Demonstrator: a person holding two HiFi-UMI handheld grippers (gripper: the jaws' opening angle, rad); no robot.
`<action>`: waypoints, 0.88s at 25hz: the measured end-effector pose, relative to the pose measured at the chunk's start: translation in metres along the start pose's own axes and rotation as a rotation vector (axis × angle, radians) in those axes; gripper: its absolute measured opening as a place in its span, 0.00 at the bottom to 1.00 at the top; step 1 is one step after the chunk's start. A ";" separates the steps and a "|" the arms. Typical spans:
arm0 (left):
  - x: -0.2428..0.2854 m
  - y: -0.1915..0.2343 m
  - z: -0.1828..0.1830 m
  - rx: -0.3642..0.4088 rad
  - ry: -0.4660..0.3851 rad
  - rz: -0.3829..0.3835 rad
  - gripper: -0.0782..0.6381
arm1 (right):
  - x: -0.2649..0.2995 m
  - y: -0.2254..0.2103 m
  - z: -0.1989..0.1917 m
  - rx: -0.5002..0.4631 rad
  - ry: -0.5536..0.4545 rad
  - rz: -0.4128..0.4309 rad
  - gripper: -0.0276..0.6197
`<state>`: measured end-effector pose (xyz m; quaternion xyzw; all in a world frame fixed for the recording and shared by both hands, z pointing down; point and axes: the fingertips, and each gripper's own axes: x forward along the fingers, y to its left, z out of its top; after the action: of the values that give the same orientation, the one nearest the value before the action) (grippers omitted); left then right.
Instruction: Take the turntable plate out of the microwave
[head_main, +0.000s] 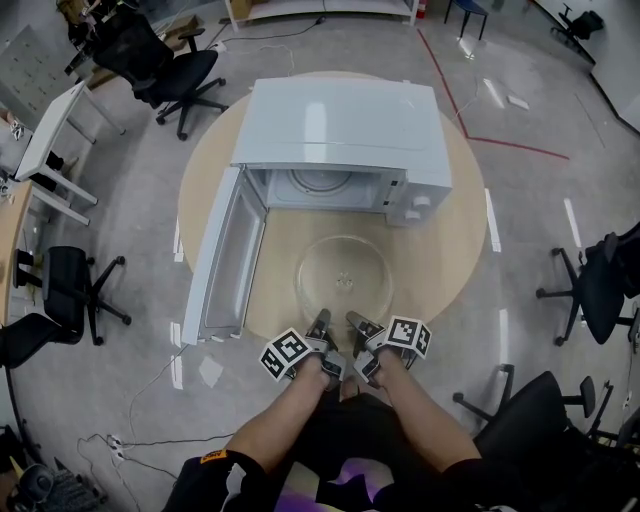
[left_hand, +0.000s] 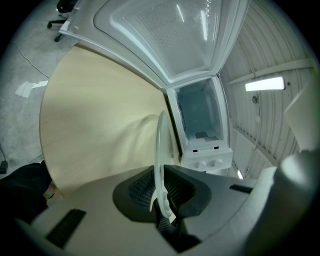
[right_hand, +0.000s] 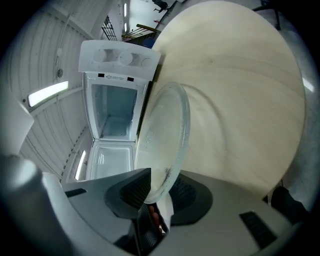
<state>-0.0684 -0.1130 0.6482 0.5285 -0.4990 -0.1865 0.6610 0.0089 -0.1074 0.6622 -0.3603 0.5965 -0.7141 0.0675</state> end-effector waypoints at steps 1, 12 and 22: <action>0.000 0.000 0.001 0.002 -0.003 0.004 0.23 | -0.001 -0.002 -0.002 0.012 0.001 -0.005 0.18; 0.005 0.010 -0.001 0.010 0.014 0.030 0.23 | -0.018 -0.012 -0.007 0.017 -0.022 -0.035 0.25; 0.011 0.027 -0.013 0.073 0.169 0.102 0.27 | -0.021 -0.024 -0.008 0.036 -0.032 -0.068 0.25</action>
<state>-0.0606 -0.1049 0.6778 0.5401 -0.4744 -0.0890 0.6894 0.0271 -0.0835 0.6743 -0.3907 0.5698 -0.7205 0.0591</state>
